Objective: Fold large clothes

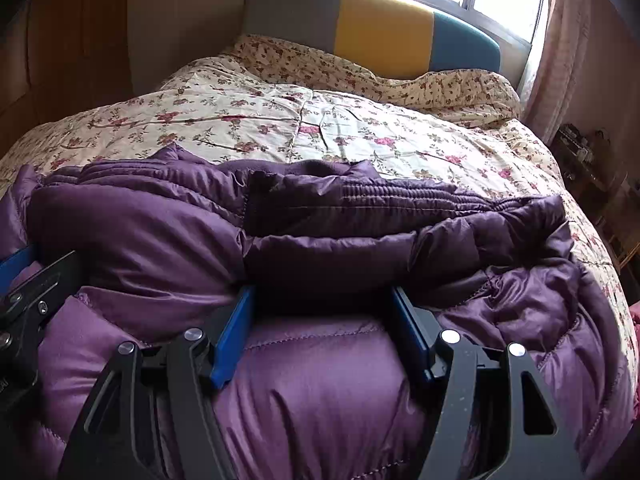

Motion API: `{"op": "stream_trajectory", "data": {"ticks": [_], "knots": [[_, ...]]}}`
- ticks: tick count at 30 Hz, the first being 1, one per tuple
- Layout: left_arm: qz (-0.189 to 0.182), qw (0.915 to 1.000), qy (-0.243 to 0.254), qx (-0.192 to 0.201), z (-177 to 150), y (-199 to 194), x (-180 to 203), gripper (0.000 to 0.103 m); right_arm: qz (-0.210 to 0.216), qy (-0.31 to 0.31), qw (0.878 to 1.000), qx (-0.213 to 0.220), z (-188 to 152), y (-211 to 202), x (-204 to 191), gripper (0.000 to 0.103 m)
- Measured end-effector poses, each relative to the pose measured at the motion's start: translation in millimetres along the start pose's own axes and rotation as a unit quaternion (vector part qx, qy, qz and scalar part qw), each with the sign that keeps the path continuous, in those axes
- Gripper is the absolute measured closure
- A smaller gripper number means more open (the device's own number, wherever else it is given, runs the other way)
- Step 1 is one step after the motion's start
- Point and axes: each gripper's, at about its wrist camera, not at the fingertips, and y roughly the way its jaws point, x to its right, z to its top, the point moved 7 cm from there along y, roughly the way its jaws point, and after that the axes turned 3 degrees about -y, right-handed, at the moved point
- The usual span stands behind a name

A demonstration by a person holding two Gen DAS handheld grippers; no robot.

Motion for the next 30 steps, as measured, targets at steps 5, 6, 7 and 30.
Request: {"op": "stream_trajectory", "data": {"ticks": [5,6,7,30], "knots": [[-0.002,1.0,-0.005,0.0,-2.4,1.5,-0.8,0.029,0.002,0.002,1.0,0.001,-0.5,0.8,1.1,0.037],[-0.003,1.0,-0.005,0.001,-2.1,1.7,-1.3,0.029,0.002,0.003,1.0,0.001,-0.6,0.6,1.5,0.037],[-0.003,1.0,-0.006,0.001,-2.3,1.4,-1.3,0.029,0.003,0.004,1.0,0.001,-0.7,0.7,1.6,0.037],[-0.011,0.9999,-0.01,0.004,-1.6,1.6,-2.5,0.029,-0.008,-0.002,1.0,-0.006,1.1,0.2,1.5,0.036]]}}
